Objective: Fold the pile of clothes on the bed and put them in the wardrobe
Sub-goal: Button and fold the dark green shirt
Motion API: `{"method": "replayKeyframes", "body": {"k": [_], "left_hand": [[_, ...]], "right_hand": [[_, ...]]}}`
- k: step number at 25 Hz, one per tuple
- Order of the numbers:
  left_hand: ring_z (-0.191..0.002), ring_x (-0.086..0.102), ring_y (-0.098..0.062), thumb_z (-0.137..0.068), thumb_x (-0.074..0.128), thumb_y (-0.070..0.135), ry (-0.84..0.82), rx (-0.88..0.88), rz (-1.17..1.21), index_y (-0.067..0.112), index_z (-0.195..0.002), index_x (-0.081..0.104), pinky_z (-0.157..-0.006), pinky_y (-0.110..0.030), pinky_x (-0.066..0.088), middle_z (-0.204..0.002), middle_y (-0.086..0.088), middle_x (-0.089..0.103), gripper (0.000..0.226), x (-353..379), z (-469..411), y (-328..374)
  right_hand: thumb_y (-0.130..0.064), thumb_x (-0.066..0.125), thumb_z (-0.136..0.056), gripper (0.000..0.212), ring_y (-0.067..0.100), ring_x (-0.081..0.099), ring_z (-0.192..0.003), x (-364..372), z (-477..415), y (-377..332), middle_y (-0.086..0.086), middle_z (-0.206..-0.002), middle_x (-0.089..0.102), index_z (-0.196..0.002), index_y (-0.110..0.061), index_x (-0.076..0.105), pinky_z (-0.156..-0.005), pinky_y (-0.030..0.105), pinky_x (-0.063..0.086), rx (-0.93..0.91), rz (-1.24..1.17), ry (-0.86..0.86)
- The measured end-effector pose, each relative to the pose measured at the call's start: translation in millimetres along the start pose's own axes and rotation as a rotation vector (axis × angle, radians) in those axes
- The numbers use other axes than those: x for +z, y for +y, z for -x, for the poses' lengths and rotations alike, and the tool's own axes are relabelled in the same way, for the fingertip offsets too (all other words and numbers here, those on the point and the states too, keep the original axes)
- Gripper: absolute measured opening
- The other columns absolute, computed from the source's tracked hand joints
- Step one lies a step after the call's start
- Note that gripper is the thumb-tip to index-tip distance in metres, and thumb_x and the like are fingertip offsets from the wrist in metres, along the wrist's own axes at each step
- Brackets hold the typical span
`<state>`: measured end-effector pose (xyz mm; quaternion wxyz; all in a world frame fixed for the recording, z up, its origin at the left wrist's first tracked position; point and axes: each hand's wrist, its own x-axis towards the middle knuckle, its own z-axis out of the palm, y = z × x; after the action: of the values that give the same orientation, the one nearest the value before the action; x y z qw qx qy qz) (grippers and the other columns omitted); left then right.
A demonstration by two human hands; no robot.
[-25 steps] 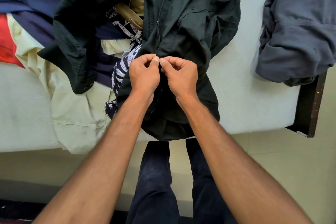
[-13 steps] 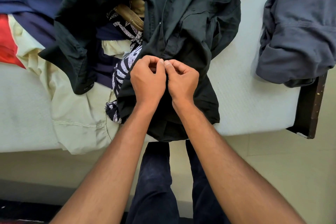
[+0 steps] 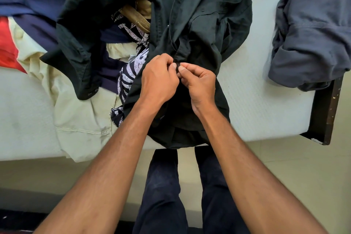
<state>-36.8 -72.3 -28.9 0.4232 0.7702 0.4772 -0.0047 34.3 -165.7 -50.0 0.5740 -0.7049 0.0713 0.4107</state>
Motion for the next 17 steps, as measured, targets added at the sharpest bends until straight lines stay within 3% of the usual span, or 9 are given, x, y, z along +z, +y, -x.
{"method": "replayKeyframes", "body": {"k": [6,12,17], "left_hand": [[-0.086,0.059,-0.020,-0.097,0.056,0.022,-0.038,-0.006,0.071,0.014,-0.095,0.065,-0.080,-0.035,0.046,-0.085,0.007,0.061,0.012,-2.1,-8.7,-4.1],[-0.083,0.060,-0.016,-0.095,0.058,0.024,-0.027,0.042,0.020,0.018,-0.096,0.068,-0.080,-0.035,0.049,-0.084,0.010,0.062,0.012,-2.8,-7.3,-5.8],[-0.072,0.063,-0.008,-0.093,0.064,0.024,0.028,-0.096,0.238,0.023,-0.086,0.069,-0.077,-0.033,0.054,-0.075,0.011,0.065,0.008,3.7,-6.6,-6.7]], "right_hand": [[-0.005,0.072,-0.092,0.013,0.012,0.069,-0.079,-0.3,-5.2,-4.6,0.008,-0.086,0.077,-0.103,-0.003,0.078,-0.072,0.022,0.054,0.076,-0.051,-0.009],[-0.005,0.071,-0.093,0.020,0.008,0.070,-0.079,2.1,-8.6,-2.2,0.007,-0.093,0.079,-0.112,-0.002,0.075,-0.076,0.023,0.057,0.045,0.063,0.013],[-0.007,0.069,-0.093,0.014,0.011,0.069,-0.081,0.9,-9.6,-5.1,0.008,-0.088,0.077,-0.103,-0.004,0.078,-0.077,0.025,0.055,0.059,0.017,-0.006]]}}
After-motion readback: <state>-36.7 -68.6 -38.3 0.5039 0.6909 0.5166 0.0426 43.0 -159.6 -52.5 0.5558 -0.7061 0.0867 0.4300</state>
